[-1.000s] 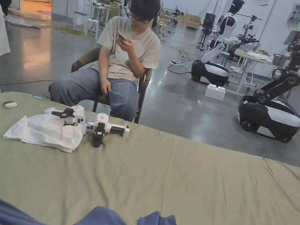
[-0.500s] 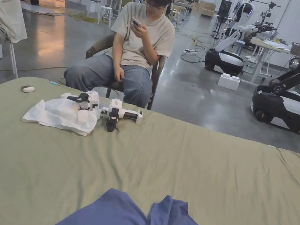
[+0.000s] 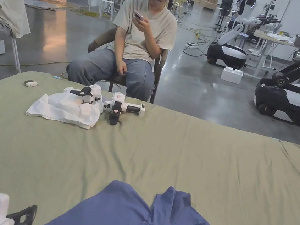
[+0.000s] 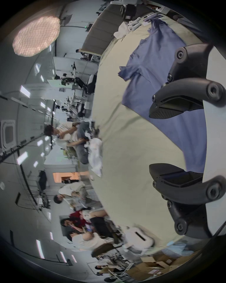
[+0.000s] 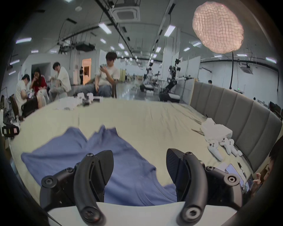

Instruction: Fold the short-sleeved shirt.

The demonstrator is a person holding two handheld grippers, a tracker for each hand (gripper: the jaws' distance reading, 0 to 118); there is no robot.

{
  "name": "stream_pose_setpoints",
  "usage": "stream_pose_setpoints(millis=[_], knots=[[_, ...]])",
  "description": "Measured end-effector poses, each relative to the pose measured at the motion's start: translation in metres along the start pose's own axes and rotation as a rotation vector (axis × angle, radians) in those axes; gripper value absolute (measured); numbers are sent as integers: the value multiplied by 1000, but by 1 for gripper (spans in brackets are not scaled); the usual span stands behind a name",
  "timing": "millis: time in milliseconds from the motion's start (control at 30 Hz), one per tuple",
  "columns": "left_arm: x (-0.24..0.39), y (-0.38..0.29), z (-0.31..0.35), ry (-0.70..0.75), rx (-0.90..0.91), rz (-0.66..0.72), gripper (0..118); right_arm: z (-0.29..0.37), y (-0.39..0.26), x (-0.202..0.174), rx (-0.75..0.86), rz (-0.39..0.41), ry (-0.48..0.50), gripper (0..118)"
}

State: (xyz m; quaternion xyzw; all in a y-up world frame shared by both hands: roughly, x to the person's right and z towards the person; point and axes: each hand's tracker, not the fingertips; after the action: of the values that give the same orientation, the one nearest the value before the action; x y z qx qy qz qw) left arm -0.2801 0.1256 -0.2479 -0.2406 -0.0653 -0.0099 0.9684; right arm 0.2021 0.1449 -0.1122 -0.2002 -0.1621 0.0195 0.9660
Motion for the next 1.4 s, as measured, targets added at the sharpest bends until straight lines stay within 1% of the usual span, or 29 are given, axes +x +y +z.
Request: stream_pose_setpoints(millis=[100, 167, 200, 233, 267, 300, 333, 367, 433, 467, 500, 633, 767, 933, 1033, 1100, 1133, 1167, 1267, 1300, 1400], knots=[[34, 22, 5, -7, 97, -33, 62, -1, 21, -20, 93, -31, 3, 75], [49, 37, 10, -18, 165, -43, 56, 2, 37, -31, 150, -51, 6, 74], [63, 44, 18, -25, 203, -46, 50, 4, 44, -36, 187, -59, 11, 69], [69, 51, 21, -24, 233, -50, 44, 6, 51, -40, 209, -61, 12, 61], [76, 57, 24, -21, 263, -58, 36, 9, 58, -45, 226, -60, 8, 48], [81, 63, 27, -20, 289, -62, 24, 10, 64, -48, 251, -60, 9, 29], [88, 67, 30, -22, 316, -72, 16, 12, 69, -51, 269, -53, 8, 15], [92, 71, 34, -25, 336, -79, 11, 13, 73, -55, 284, -47, 2, 12], [98, 78, 39, -28, 368, -86, 6, 15, 78, -59, 308, -43, -1, 9], [102, 80, 43, -33, 376, -92, 0, 16, 80, -60, 317, -46, 9, 6], [105, 82, 45, -34, 392, -101, 0, 17, 82, -60, 319, -50, 16, 2], [104, 86, 55, -50, 405, -103, 0, 21, 83, -64, 347, -52, 6, 0], [89, 80, 56, -7, 374, -110, 0, 22, 82, -65, 351, -52, 12, 0], [35, 53, 42, 56, 176, -79, 0, 14, 76, -67, 301, -29, 28, 0], [-6, 31, 27, 86, 4, -27, 0, 6, 65, -68, 260, -11, 37, 0], [-33, 12, 16, 75, -99, 53, 0, 0, 58, -68, 222, 1, 46, 0], [-45, 7, 9, 58, -157, 89, 2, -3, 55, -68, 207, 2, 48, 0], [-56, 0, 3, 42, -217, 134, 10, -6, 51, -69, 194, 4, 51, 0], [-83, -21, -20, 7, -353, 225, 57, -13, 41, -70, 150, 18, 53, 0], [-86, -28, -28, 14, -375, 239, 67, -16, 38, -70, 138, 19, 56, 0], [-94, -42, -49, 1, -441, 283, 68, -21, 31, -71, 99, 26, 57, 0]])
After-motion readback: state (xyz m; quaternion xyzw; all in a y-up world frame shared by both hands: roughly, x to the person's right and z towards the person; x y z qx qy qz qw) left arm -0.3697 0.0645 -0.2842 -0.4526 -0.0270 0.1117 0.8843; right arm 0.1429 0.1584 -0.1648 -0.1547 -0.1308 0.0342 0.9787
